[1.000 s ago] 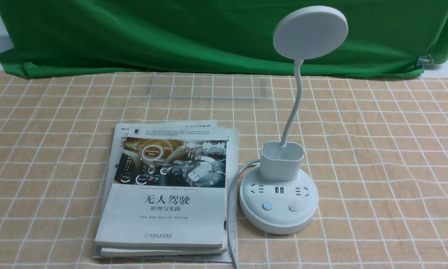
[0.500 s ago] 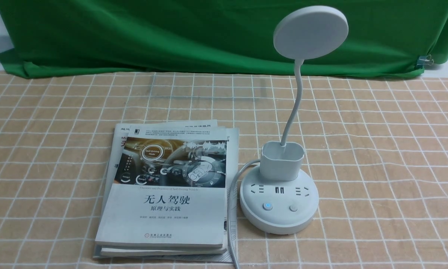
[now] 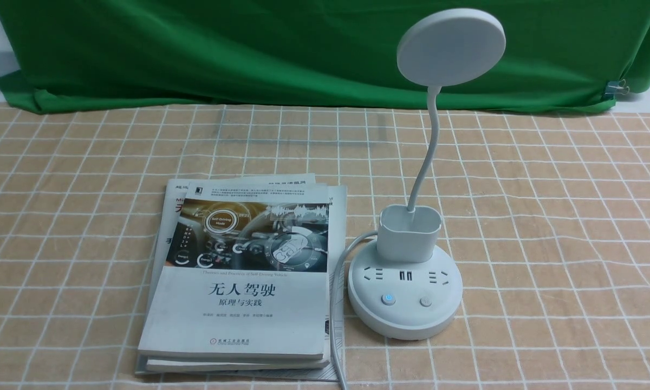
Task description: Turn off the desk lamp on the light coffee tablecloth by hand.
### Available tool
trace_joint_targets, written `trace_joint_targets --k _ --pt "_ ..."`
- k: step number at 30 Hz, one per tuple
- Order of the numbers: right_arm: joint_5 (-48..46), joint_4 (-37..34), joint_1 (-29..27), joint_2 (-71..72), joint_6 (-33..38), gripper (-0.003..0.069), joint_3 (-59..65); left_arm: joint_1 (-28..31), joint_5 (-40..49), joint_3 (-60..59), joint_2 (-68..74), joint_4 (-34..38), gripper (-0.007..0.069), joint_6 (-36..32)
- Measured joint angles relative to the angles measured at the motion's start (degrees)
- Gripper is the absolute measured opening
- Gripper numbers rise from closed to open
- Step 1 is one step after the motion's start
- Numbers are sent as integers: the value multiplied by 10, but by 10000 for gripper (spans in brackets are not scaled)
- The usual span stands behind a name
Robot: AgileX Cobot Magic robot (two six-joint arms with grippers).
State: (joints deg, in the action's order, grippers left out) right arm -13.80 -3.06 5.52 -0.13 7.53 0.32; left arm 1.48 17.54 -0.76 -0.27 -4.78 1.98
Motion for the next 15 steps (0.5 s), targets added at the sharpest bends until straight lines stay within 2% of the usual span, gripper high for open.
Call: trace_joint_targets --k 15 --pt "-1 0 0 0 0 119 0 0 0 0 0 0 4 0"
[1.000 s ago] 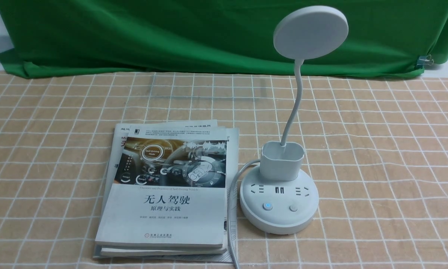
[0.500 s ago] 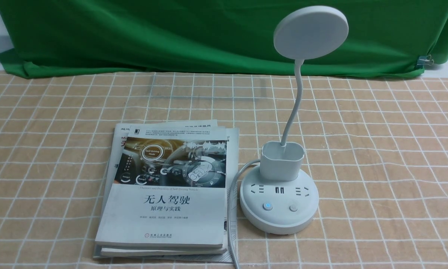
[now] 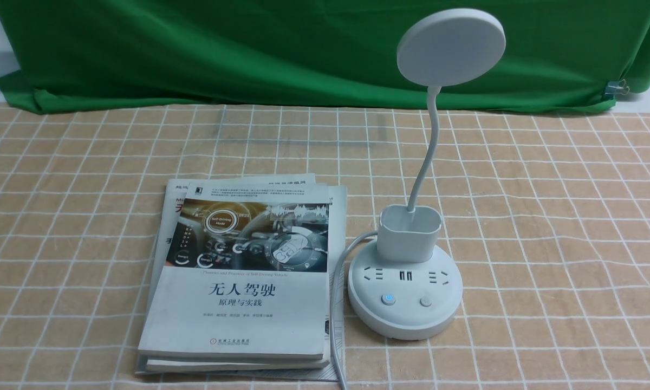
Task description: Turn off the desk lamp on the light coffee tablecloth by hand.
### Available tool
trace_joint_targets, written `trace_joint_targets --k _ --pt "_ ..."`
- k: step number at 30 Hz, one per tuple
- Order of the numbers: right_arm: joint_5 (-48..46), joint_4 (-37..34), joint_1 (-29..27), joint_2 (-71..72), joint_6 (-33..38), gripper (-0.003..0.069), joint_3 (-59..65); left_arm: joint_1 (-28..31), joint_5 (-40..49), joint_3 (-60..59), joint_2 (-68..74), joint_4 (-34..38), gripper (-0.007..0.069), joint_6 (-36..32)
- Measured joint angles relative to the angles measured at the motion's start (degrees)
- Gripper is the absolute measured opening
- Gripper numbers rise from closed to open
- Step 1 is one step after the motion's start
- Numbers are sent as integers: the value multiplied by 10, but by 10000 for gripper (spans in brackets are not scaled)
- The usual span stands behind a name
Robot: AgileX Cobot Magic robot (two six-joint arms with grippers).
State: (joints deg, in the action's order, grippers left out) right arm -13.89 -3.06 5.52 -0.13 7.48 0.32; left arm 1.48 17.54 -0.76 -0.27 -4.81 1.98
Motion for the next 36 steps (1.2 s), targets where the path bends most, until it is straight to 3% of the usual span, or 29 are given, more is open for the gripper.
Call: trace_joint_targets --k 36 --pt "-1 1 0 0 0 216 0 0 0 0 0 0 4 -1"
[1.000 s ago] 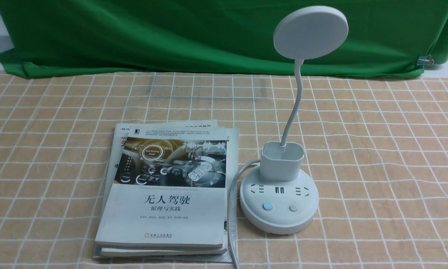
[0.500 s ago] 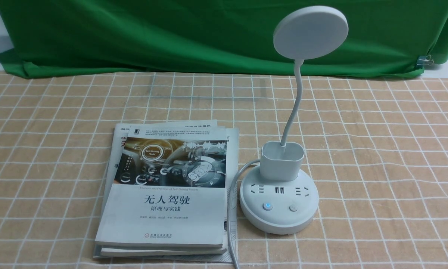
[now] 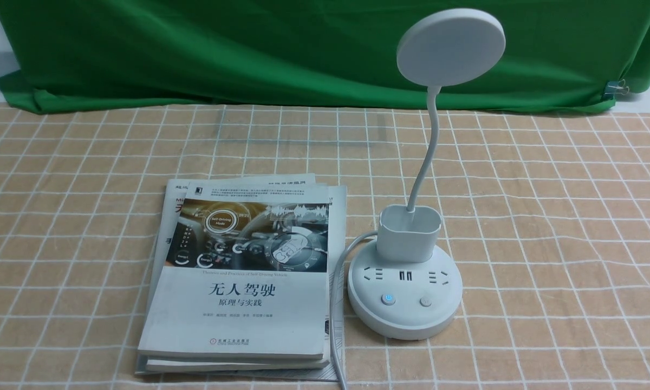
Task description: Turn off the desk lamp on the light coffee tablecloth by hand.
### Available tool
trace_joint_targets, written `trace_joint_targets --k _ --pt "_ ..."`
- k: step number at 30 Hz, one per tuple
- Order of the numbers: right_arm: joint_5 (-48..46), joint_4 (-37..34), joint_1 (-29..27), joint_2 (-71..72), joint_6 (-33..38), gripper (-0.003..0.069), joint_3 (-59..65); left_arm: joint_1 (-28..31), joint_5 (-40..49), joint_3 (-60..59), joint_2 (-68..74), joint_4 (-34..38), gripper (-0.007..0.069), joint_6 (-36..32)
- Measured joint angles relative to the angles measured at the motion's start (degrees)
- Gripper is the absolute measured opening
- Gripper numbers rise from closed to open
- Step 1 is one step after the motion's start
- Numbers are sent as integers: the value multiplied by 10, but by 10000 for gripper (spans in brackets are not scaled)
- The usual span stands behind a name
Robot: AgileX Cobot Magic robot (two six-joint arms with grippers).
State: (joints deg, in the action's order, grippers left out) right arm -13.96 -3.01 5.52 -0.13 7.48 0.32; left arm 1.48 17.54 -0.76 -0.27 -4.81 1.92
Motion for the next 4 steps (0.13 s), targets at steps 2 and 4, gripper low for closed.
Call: trace_joint_targets --k 2,4 --pt "0 0 0 0 0 221 0 0 0 0 0 0 4 0" --pt "0 0 0 0 0 221 0 0 0 0 0 0 4 1"
